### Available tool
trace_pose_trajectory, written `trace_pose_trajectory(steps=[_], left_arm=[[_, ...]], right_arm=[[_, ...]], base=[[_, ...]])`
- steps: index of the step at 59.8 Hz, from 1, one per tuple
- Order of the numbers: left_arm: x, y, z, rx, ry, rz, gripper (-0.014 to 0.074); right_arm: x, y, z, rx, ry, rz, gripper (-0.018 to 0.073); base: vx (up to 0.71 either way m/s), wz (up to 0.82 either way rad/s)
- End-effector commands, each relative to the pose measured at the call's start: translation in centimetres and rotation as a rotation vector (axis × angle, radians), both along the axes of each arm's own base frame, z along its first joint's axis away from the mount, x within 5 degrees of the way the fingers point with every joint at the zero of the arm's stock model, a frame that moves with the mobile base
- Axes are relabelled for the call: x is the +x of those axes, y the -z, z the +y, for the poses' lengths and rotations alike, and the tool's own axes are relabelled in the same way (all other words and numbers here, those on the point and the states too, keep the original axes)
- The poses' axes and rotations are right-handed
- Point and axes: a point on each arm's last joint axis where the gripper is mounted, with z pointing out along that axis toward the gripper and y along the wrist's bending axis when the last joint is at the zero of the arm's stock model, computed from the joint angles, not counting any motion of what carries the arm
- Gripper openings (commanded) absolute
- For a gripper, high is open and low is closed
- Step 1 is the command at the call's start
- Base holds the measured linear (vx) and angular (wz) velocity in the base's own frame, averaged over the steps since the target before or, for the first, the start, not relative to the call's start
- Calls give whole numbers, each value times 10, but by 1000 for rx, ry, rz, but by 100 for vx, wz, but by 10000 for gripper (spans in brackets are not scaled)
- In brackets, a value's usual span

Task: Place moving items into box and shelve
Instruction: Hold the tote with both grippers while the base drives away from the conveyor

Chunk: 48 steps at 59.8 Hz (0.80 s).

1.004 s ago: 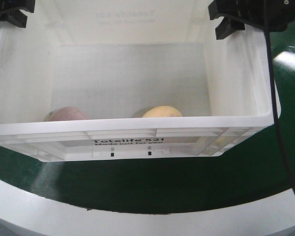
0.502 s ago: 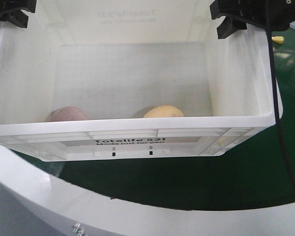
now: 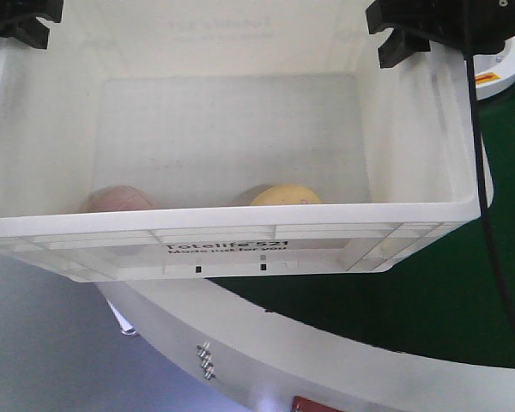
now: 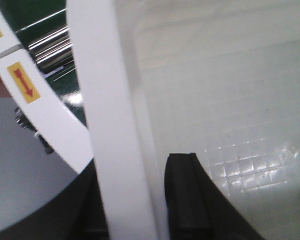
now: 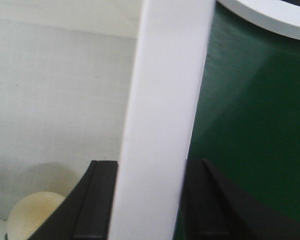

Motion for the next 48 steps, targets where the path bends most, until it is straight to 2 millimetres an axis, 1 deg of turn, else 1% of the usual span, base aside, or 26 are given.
trace_pose_trajectory(steps=[1, 27, 48], left_arm=[[-16, -36, 2, -36, 15, -195, -7], [-16, -36, 2, -36, 15, -195, -7], [-16, -36, 2, -36, 15, -195, -7]], right_arm=[[-7, -32, -8, 31, 38, -183, -5], [-7, -32, -8, 31, 38, -183, -5], [-7, -32, -8, 31, 38, -183, -5]], base=[[-11, 42], [-12, 45], [-14, 53]])
